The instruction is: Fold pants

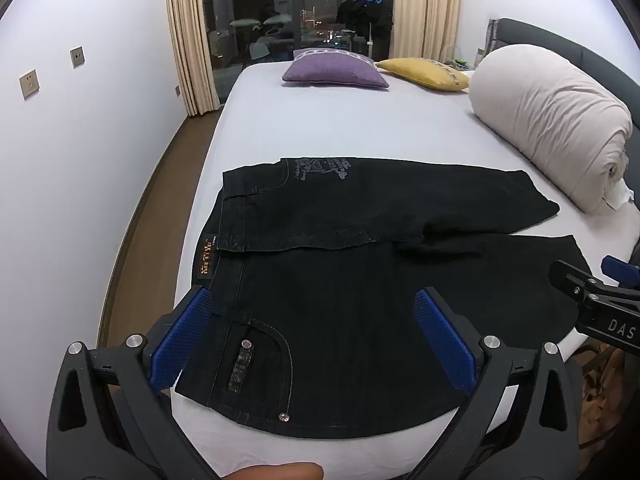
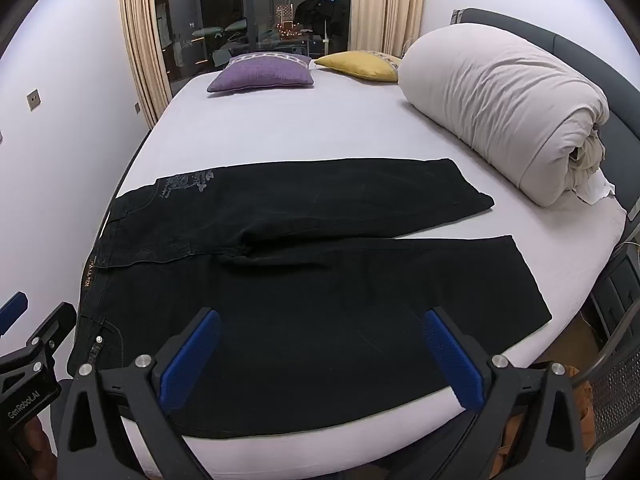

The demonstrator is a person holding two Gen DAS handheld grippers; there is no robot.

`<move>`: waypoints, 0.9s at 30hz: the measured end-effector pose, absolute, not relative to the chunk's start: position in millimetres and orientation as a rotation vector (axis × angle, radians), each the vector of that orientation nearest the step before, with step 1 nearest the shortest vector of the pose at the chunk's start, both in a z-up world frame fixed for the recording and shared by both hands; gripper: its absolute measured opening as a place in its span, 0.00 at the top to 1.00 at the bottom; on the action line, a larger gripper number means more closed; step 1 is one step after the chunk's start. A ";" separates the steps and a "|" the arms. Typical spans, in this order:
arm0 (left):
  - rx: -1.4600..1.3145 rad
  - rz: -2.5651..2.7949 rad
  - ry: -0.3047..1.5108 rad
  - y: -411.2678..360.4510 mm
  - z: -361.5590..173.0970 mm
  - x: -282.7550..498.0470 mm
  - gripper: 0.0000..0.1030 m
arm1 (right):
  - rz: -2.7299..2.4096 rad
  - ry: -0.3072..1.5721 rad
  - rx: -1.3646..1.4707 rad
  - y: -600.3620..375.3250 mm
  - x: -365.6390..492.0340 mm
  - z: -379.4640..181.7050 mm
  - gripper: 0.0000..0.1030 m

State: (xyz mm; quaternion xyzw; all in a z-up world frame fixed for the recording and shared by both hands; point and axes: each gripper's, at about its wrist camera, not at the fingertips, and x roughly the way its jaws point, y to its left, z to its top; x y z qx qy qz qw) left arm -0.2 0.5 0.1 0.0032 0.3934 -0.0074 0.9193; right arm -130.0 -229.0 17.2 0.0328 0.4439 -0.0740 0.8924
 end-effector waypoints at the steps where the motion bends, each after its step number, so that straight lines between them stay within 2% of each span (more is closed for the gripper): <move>1: 0.007 -0.017 0.808 0.6 0.1 -0.3 0.00 | -0.154 0.921 0.067 -229.4 -130.3 17.3 0.00; 27: 0.021 -0.004 0.815 2.9 -8.7 0.6 0.00 | -0.155 0.922 0.056 -224.1 -133.6 13.6 0.00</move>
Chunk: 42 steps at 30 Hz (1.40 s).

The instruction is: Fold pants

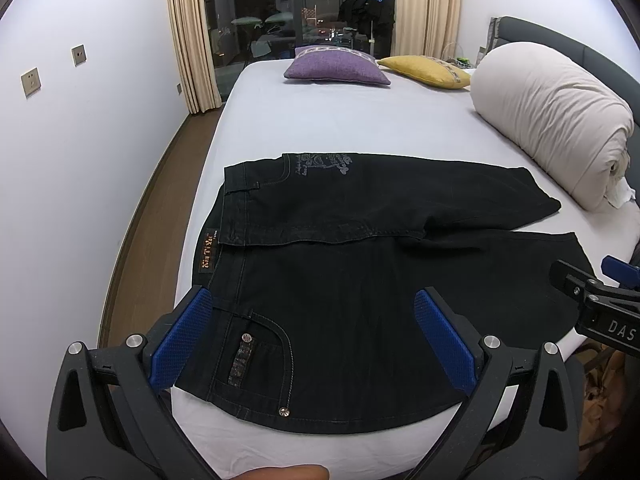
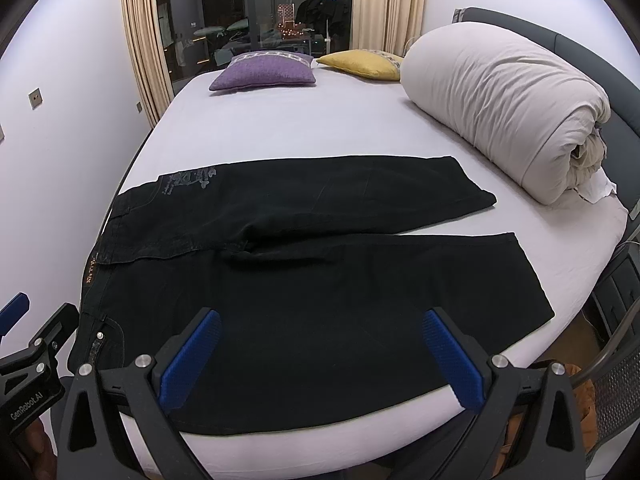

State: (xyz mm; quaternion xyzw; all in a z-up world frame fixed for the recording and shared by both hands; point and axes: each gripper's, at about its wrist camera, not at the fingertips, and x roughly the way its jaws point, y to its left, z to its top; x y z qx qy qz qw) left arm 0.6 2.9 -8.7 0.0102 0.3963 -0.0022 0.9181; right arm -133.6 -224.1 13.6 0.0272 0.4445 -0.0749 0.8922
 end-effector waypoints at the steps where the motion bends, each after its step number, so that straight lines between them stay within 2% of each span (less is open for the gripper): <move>1: 0.021 -0.005 0.815 2.2 -7.9 -0.3 0.00 | -0.155 0.923 0.056 -223.9 -133.9 13.6 0.00; 42: 0.018 -0.005 0.818 5.6 -14.5 -0.5 0.00 | -0.150 0.932 0.051 -213.9 -138.6 7.5 0.00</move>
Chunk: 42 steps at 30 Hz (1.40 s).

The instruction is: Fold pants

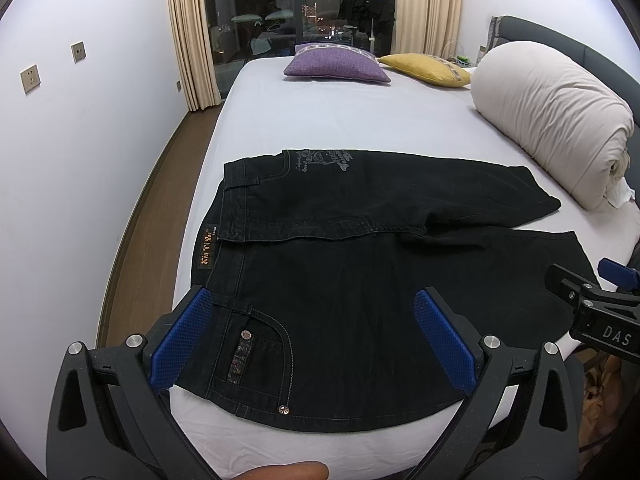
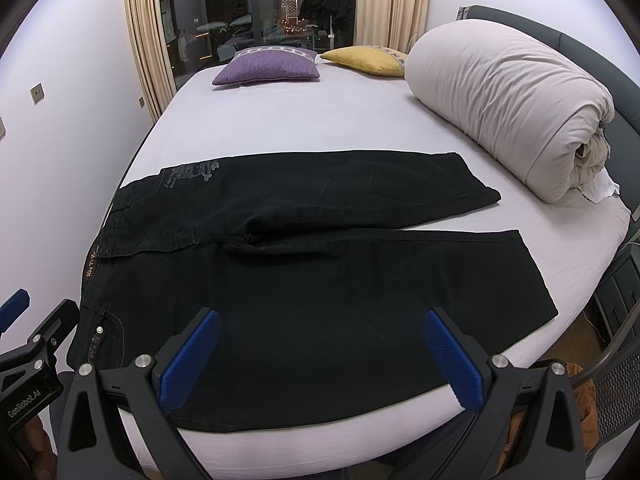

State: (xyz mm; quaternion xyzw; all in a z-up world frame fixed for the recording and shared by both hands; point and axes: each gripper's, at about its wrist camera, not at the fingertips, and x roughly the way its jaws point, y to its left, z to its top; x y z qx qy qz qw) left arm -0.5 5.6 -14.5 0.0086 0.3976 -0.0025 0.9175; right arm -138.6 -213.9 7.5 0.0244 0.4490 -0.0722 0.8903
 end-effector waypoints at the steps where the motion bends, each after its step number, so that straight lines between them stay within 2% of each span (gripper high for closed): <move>1: 0.018 -0.005 0.819 5.5 -14.7 -0.4 0.00 | -0.151 0.933 0.052 -215.4 -137.5 7.9 0.00; 27: -0.014 -0.030 0.859 10.0 -30.4 16.8 0.00 | -0.118 0.966 0.055 -215.4 -124.0 -7.3 0.00; 33: -0.083 -0.204 0.955 23.4 -55.4 67.2 0.00 | 0.029 0.926 0.097 -227.7 -107.7 -12.1 0.00; 37: -0.018 -0.227 1.012 26.8 -70.3 107.7 0.00 | 0.105 0.927 0.127 -249.2 -83.7 -21.2 0.00; 42: 0.087 -0.220 0.970 50.6 -69.9 190.5 0.00 | 0.175 0.969 0.118 -280.6 -50.6 -39.5 0.10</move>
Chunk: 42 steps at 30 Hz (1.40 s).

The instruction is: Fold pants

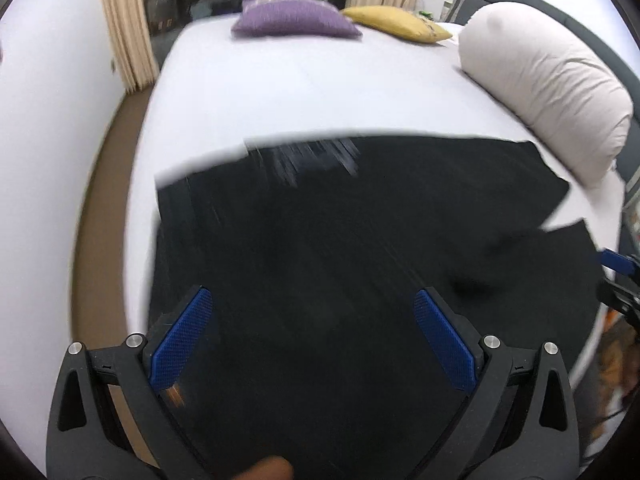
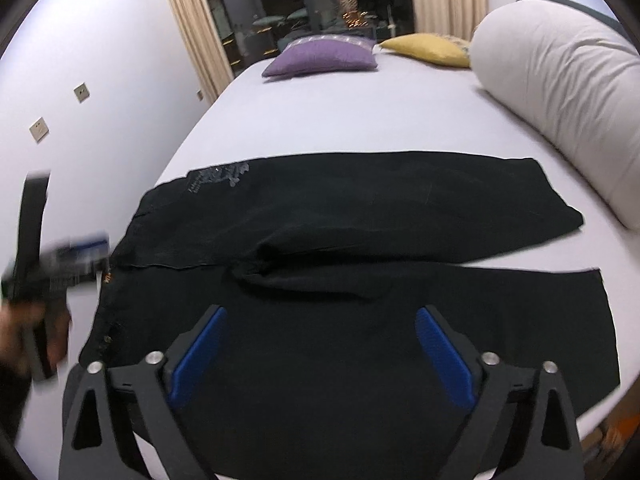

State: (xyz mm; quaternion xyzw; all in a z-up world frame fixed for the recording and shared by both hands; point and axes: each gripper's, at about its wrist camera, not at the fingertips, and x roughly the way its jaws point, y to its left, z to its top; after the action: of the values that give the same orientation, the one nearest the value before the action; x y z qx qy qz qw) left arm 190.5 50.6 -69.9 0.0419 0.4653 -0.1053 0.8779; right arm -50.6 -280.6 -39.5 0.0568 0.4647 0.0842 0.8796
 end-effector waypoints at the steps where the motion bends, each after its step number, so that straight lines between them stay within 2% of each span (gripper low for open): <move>1: 0.122 -0.212 0.963 56.8 -68.7 213.9 0.00 | 0.191 0.974 0.111 -287.7 -44.3 -43.9 0.12; 3: 0.141 -0.255 0.974 63.0 -71.0 251.7 0.00 | 0.225 0.982 0.102 -296.5 -34.5 -49.9 0.18; 6: 0.167 -0.336 1.030 69.2 -81.7 309.7 0.01 | 0.287 0.983 0.097 -305.4 -18.7 -57.7 0.23; 9: 0.235 -0.412 1.123 66.0 -101.6 359.5 0.15 | 0.339 0.988 0.080 -307.9 -5.7 -63.7 0.24; 11: 0.244 -0.456 1.171 66.7 -113.3 378.2 0.16 | 0.368 0.993 0.078 -308.4 1.2 -67.8 0.24; 18: 0.226 -0.535 1.324 70.4 -146.9 421.0 0.38 | 0.415 1.027 0.059 -305.8 22.7 -82.1 0.28; 20: 0.231 -0.542 1.345 68.6 -152.2 426.7 0.47 | 0.427 1.029 0.055 -303.8 26.1 -82.9 0.30; 22: 0.234 -0.554 1.361 65.9 -151.2 430.8 0.68 | 0.439 1.024 0.046 -301.7 30.3 -80.9 0.32; 24: 0.258 -0.545 1.360 62.8 -149.6 432.4 0.80 | 0.446 1.013 0.040 -298.7 36.2 -76.8 0.33; 27: 0.266 -0.506 1.301 65.1 -135.4 424.7 0.90 | 0.465 0.987 0.019 -290.9 50.7 -68.1 0.34; 37: 0.335 -0.432 0.965 59.5 -78.8 343.7 0.93 | 0.581 0.909 -0.180 -217.4 141.2 -42.0 0.41; 42: 0.367 -0.413 0.865 42.3 -78.3 304.9 0.93 | 0.596 0.941 -0.319 -181.4 178.0 -55.7 0.43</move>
State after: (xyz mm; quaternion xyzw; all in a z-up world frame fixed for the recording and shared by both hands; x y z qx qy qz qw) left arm 304.9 42.3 -78.3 0.1756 0.4138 -0.1977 0.8711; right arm 178.0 -181.4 -55.7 -0.1509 0.4448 0.2818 0.8367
